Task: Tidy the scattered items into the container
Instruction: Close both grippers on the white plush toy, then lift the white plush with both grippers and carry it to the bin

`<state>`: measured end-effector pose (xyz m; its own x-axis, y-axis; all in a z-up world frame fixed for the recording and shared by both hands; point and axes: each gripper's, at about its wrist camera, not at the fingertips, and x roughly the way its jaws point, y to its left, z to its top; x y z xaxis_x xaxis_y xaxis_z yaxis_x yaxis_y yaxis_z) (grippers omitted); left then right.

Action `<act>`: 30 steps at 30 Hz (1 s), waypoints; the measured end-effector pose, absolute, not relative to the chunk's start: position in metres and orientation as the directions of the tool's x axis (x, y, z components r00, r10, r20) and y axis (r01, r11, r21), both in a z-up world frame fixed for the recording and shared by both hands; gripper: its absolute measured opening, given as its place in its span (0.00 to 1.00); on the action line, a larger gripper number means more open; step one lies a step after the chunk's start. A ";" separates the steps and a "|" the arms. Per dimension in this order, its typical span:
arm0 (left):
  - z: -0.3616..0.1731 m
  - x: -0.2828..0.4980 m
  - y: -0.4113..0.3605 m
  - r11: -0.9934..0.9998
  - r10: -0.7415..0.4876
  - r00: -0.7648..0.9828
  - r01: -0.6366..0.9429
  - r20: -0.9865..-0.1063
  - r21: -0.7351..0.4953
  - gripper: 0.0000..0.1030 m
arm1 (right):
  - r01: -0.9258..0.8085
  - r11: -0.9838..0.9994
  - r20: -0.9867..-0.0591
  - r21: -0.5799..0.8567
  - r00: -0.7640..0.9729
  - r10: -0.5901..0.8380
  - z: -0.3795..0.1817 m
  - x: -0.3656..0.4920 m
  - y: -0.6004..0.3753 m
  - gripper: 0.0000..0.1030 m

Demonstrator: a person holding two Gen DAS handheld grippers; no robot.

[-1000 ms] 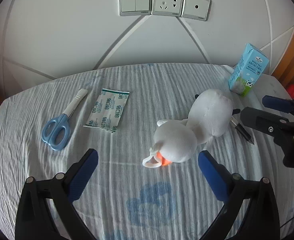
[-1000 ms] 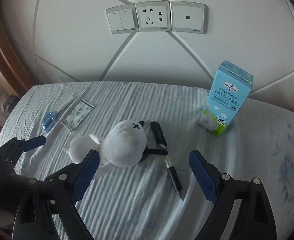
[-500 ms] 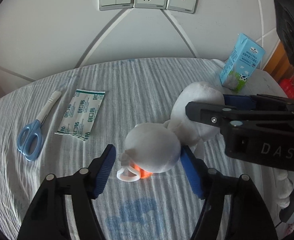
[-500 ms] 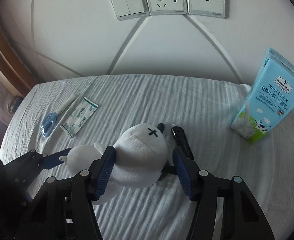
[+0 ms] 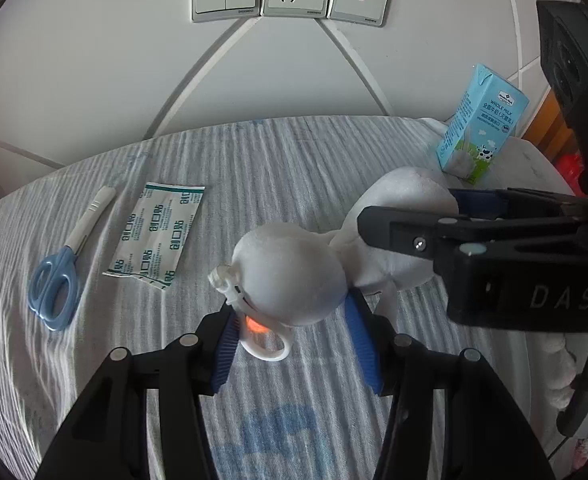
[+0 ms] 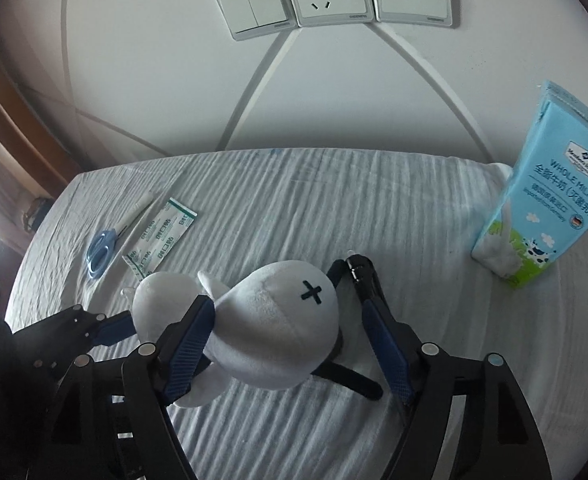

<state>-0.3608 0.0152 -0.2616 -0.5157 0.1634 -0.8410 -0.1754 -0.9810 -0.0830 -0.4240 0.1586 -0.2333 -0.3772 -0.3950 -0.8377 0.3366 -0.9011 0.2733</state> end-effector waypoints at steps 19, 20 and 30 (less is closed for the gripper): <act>-0.214 -0.286 0.003 -0.984 0.146 -0.547 -0.169 -0.824 -0.062 0.40 | 0.404 -0.861 -0.789 0.309 -0.397 -0.469 -0.187 -0.337 0.137 0.56; -0.208 -0.278 0.001 -0.984 0.143 -0.548 -0.168 -0.824 -0.059 0.40 | 0.410 -0.859 -0.787 0.307 -0.397 -0.471 -0.182 -0.328 0.134 0.56; -0.162 -0.193 -0.016 -0.988 0.120 -0.573 -0.145 -0.810 -0.044 0.40 | 0.483 -0.839 -0.776 0.252 -0.417 -0.473 -0.136 -0.246 0.112 0.56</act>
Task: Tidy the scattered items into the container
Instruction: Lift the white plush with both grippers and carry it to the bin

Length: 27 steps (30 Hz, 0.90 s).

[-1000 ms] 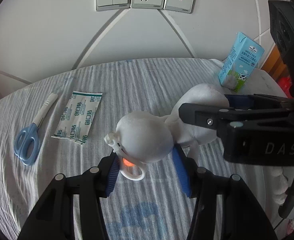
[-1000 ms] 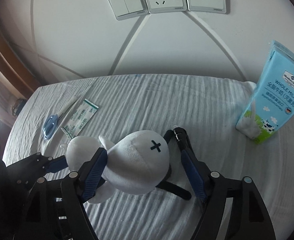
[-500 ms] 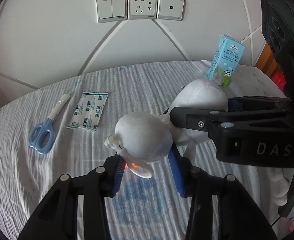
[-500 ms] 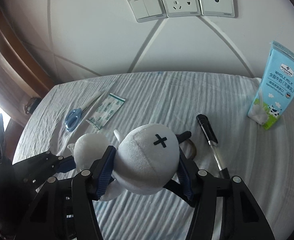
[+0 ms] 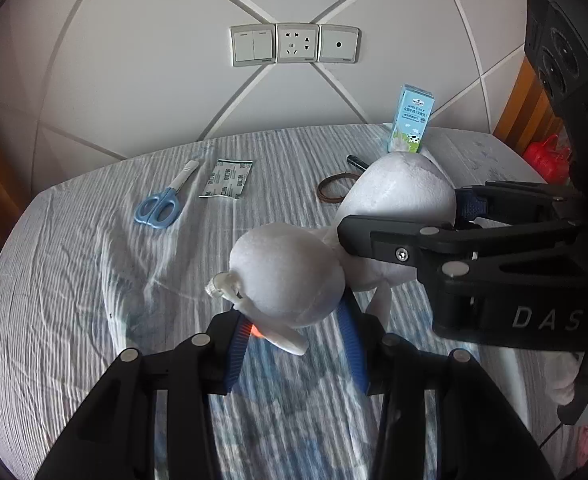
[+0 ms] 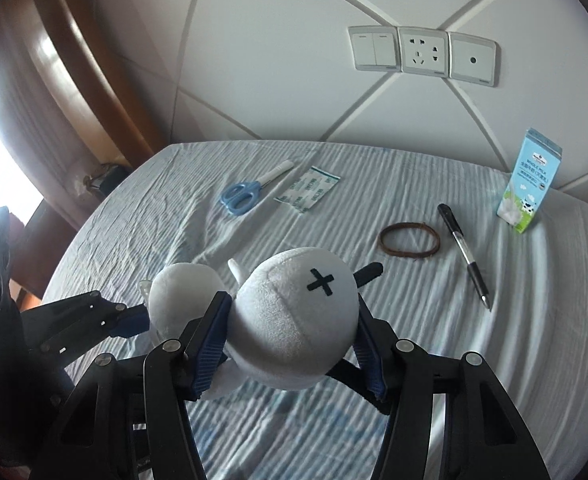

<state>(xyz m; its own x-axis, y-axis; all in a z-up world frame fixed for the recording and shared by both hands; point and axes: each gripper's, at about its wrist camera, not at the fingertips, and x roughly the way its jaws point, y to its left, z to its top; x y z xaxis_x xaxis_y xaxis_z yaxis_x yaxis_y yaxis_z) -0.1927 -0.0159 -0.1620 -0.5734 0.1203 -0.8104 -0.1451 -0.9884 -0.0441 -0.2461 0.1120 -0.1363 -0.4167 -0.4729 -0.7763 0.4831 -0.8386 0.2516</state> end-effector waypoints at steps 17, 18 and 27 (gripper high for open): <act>-0.129 -0.065 -0.053 -0.998 0.053 -0.609 -0.006 -0.791 -0.062 0.40 | 0.615 -0.758 -0.761 0.219 -0.378 -0.527 -0.101 -0.132 0.068 0.56; -0.127 -0.054 -0.056 -0.998 0.038 -0.610 0.014 -0.791 -0.059 0.40 | 0.630 -0.744 -0.760 0.222 -0.366 -0.537 -0.101 -0.123 0.062 0.56; -0.132 0.052 -0.107 -0.972 -0.095 -0.598 0.229 -0.796 -0.056 0.40 | 0.779 -0.582 -0.750 0.231 -0.239 -0.617 -0.104 -0.037 -0.008 0.56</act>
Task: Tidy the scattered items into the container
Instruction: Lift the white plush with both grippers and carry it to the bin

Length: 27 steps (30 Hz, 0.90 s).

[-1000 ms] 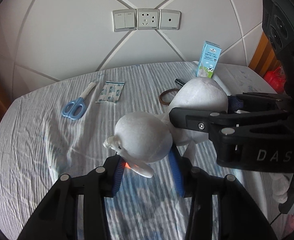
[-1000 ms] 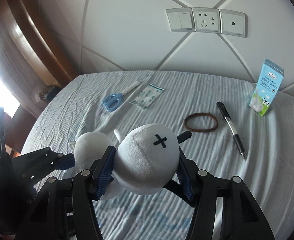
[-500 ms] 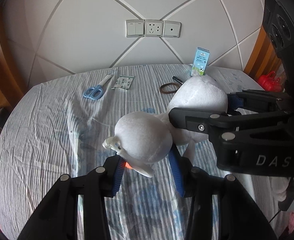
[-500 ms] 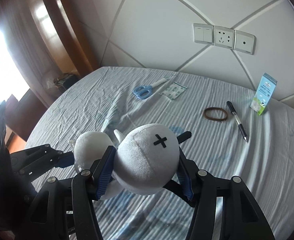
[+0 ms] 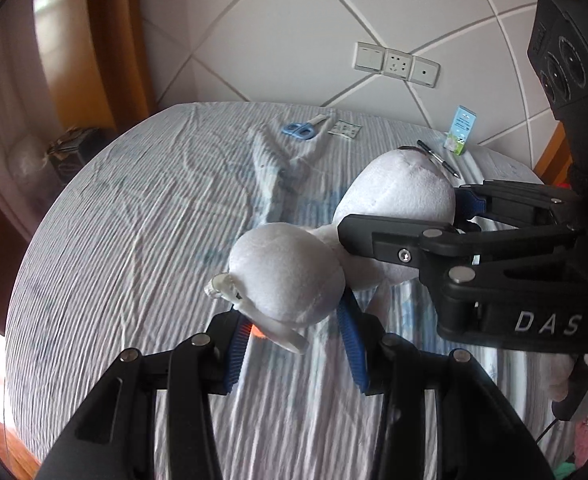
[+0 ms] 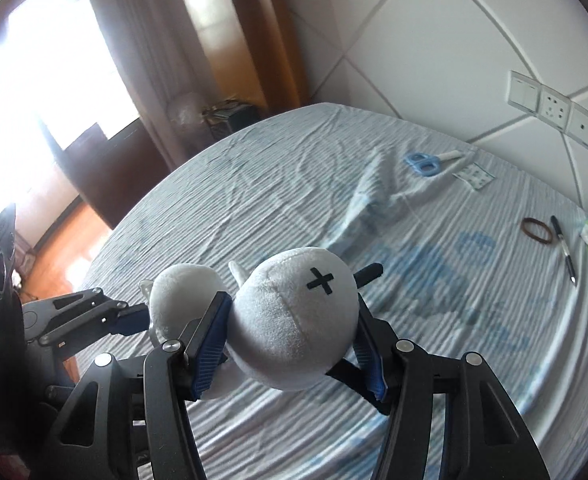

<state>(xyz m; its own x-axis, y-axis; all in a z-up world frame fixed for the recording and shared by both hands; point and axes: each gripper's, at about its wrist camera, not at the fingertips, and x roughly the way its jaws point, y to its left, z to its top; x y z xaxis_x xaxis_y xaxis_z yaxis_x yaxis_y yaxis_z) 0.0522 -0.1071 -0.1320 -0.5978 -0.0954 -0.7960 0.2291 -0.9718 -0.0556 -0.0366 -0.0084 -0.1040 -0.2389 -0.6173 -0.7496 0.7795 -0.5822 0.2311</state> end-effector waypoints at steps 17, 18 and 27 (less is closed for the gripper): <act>-0.129 0.281 -0.230 -0.836 -0.320 -0.538 0.547 -0.780 -0.035 0.40 | 0.931 -0.281 -0.732 0.233 -0.022 -0.681 -0.104 0.155 -0.180 0.56; -0.133 0.298 -0.237 -0.824 -0.330 -0.529 0.565 -0.782 -0.035 0.40 | 0.937 -0.259 -0.735 0.234 -0.004 -0.678 -0.107 0.171 -0.191 0.56; -0.168 0.440 -0.291 -0.703 -0.396 -0.418 0.711 -0.817 -0.023 0.40 | 0.961 -0.065 -0.757 0.269 0.169 -0.631 -0.149 0.313 -0.273 0.56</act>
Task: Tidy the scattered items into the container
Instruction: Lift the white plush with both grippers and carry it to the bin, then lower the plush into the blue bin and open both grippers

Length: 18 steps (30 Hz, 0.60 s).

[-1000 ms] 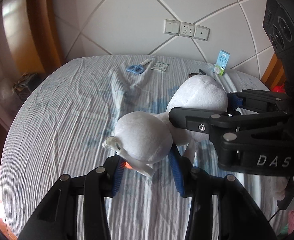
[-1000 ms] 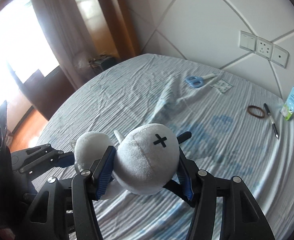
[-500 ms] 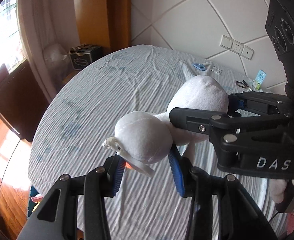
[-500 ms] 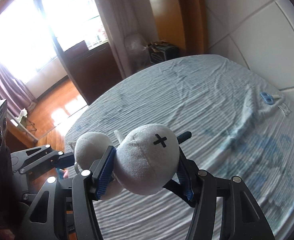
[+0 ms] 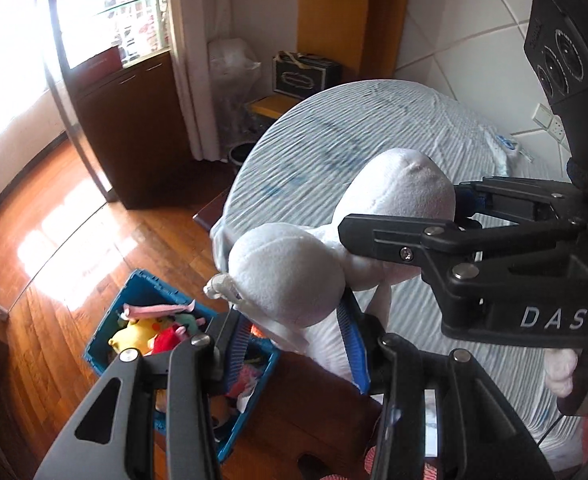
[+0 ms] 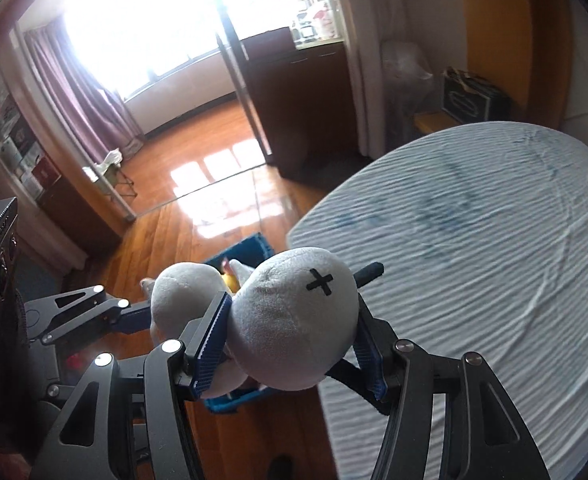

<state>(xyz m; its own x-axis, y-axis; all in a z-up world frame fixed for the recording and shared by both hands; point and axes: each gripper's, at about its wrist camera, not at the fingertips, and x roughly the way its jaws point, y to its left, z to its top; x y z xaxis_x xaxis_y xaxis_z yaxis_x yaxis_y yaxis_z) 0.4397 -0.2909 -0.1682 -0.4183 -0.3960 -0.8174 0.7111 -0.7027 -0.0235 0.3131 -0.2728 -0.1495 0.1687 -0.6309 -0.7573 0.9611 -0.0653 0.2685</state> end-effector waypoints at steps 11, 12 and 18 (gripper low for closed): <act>-0.202 0.579 -0.357 -0.480 -0.455 -0.248 0.877 -0.855 0.001 0.40 | 0.920 0.198 -0.759 0.337 0.390 -0.522 -0.195 0.459 -0.378 0.56; -0.204 0.588 -0.366 -0.459 -0.460 -0.233 0.888 -0.857 0.005 0.40 | 0.914 0.222 -0.758 0.340 0.406 -0.510 -0.198 0.470 -0.391 0.56; -0.219 0.634 -0.435 -0.351 -0.486 -0.152 0.936 -0.861 0.032 0.40 | 0.866 0.337 -0.741 0.370 0.494 -0.455 -0.215 0.514 -0.478 0.56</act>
<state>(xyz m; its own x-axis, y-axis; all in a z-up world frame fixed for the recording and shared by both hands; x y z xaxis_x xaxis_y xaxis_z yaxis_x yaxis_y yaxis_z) 0.6336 -0.4352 -0.2194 -0.1522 -0.4855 -0.8609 0.9359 -0.3507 0.0323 0.5139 -0.4783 -0.2149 0.4935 -0.4553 -0.7410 0.8659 0.3365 0.3700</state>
